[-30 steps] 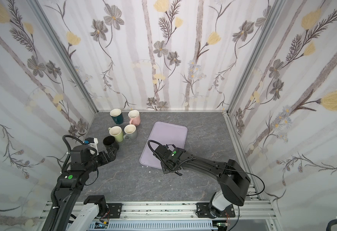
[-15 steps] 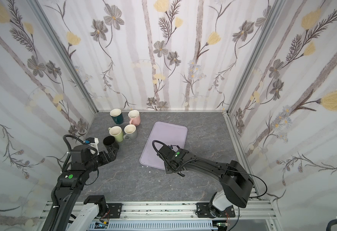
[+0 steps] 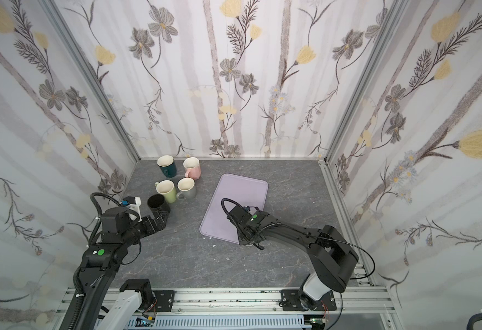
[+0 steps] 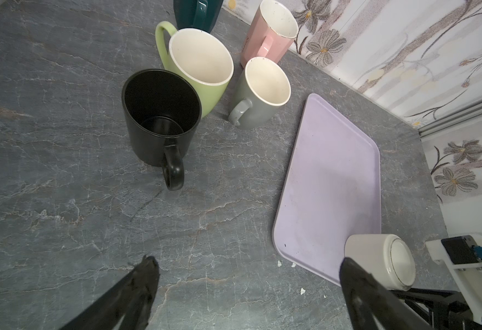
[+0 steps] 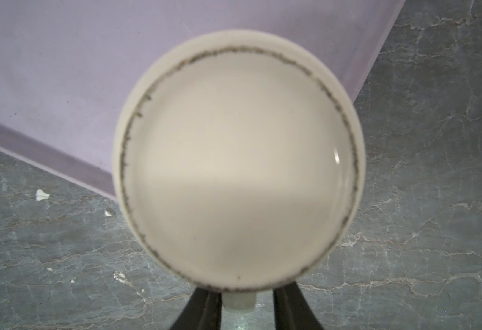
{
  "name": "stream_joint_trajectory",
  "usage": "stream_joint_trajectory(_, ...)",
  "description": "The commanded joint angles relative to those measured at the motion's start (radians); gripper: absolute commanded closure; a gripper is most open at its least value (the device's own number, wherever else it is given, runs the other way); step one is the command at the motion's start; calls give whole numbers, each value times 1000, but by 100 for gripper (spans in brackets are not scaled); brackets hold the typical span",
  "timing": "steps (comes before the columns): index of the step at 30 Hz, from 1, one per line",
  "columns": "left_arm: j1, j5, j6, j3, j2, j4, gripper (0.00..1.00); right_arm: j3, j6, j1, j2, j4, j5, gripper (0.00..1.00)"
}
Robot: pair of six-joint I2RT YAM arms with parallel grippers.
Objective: Turn the mug right side up
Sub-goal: Pick up the mug from the tray.
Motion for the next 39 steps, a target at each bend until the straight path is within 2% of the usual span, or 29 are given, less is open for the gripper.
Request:
stream_joint_trajectory(1,1,-1,-5,-1,0,29,0,10,-3,-10,10,42,11,72)
stream_joint_trajectory(13,2,-4,-5,1,0,27,0,18,-29,-40,47,46,14,82)
stream_joint_trajectory(20,2,-6,-4,0,6,30,0,19,-35,-48,34,55,42,98)
stream_joint_trajectory(22,2,-7,-4,0,7,27,0,19,-37,-50,22,59,55,100)
stream_joint_trajectory(28,2,-9,-2,0,14,27,0,13,-55,-54,-47,102,60,100)
stream_joint_trajectory(33,1,52,3,-6,30,43,0,-3,-82,-54,-119,158,39,100)
stream_joint_trajectory(39,2,30,4,-3,38,42,0,-19,-105,-60,-192,214,1,100)
